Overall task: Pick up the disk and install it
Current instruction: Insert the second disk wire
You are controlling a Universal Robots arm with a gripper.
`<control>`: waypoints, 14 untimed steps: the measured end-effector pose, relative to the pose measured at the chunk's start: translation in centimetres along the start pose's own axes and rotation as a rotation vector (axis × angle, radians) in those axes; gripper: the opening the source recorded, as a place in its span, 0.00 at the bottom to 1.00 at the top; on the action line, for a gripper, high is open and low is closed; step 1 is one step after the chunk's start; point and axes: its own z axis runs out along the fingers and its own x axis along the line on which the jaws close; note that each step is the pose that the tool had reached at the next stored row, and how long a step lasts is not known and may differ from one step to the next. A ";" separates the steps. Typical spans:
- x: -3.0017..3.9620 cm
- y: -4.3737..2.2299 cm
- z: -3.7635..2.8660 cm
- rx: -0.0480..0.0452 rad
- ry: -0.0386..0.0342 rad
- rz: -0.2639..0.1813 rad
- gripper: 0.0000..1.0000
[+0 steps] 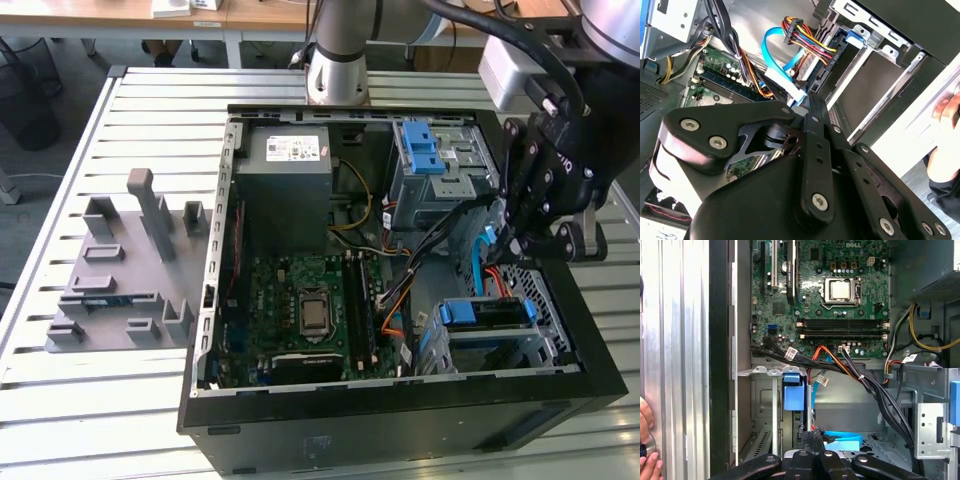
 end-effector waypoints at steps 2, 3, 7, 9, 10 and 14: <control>-0.12 0.00 0.01 0.0000 -0.0001 0.000 0.11; -0.17 0.00 0.00 0.0000 0.0000 0.000 0.11; -0.36 0.01 0.00 0.0000 0.0003 0.000 0.11; -0.48 0.01 0.00 0.0000 0.0007 0.000 0.11; -0.54 0.02 0.00 0.0000 0.0008 0.000 0.11; -0.72 0.02 0.00 0.0000 0.0017 0.000 0.11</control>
